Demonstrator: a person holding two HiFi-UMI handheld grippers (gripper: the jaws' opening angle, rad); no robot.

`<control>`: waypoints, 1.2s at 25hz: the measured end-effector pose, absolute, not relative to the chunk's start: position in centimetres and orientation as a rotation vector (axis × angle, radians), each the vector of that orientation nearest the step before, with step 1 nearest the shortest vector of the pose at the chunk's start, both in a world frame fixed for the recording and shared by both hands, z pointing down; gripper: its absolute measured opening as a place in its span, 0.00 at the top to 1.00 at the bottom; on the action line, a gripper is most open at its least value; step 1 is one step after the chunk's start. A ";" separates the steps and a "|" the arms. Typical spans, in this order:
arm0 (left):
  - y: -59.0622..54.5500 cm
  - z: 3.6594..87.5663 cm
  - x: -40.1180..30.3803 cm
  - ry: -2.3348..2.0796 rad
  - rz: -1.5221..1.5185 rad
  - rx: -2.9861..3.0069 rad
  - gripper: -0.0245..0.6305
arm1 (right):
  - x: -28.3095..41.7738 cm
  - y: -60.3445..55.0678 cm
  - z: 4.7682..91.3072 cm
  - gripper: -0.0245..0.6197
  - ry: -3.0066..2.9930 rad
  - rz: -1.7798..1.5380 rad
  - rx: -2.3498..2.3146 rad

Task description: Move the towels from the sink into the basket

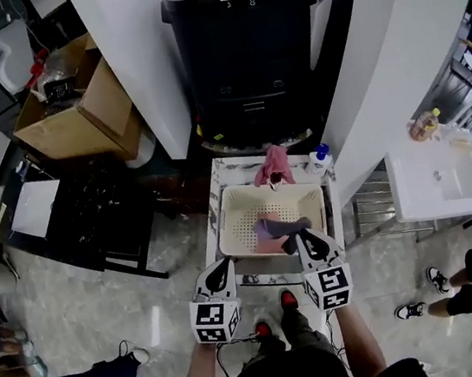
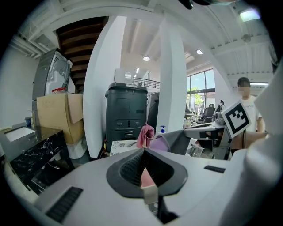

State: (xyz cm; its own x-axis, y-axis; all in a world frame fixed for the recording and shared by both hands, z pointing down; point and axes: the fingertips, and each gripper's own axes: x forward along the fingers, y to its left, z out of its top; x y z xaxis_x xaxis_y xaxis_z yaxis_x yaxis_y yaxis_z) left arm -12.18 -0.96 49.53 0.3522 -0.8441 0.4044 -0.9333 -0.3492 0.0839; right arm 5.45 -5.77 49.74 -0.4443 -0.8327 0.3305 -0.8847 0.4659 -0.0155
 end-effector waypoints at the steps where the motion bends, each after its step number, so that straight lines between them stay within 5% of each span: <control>1: -1.4 49.7 -11.9 -1.569 0.426 2.321 0.95 | 5.8 -6.1 50.1 0.87 -2.431 0.281 1.473; 30: -6.5 59.4 -9.6 -1.421 0.578 2.206 0.95 | 8.6 -9.6 64.8 0.87 -2.220 0.576 1.392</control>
